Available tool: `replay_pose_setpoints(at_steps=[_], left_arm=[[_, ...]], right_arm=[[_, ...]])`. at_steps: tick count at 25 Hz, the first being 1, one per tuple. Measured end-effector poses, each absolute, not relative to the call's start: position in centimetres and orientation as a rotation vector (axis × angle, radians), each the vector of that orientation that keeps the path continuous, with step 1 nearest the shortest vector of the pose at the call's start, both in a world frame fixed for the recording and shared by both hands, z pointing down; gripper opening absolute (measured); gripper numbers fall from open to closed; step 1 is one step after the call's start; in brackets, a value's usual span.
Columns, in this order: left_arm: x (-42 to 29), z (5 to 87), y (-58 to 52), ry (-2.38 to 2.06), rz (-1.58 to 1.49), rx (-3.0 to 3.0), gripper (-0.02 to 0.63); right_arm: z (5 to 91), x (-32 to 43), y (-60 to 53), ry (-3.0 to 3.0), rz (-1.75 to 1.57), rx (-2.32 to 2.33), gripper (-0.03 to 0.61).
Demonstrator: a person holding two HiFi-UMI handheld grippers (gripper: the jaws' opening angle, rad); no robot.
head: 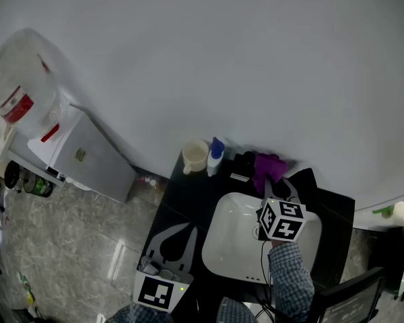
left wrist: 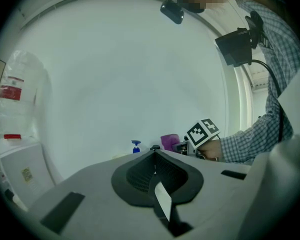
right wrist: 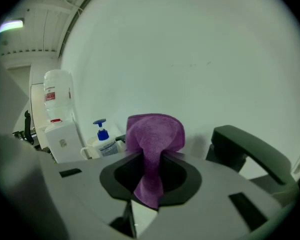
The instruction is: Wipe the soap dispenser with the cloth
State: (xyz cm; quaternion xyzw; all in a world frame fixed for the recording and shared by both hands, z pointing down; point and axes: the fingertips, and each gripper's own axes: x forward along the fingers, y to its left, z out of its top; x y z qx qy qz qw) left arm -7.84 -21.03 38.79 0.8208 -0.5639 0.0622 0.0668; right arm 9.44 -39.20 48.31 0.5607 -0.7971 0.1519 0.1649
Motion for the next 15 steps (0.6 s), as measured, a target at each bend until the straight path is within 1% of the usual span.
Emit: replay_pose_setpoints(at_steps=[8, 12, 15], left_arm=[[-8.2, 37.5, -18.0, -1.645, 0.171, 2.552, 0.002], [-8.7, 37.3, -15.9, -1.624, 0.163, 2.572, 0.002], [-9.1, 37.2, -14.2, -1.603, 0.168, 2.596, 0.002]], right_arm=[[43.6, 9.0, -31.8, -2.338, 0.412, 1.68, 0.077], [42.6, 9.2, -27.6, -2.352, 0.457, 1.741, 0.077], [41.8, 8.9, -24.4, -2.351, 0.381, 1.764, 0.077]])
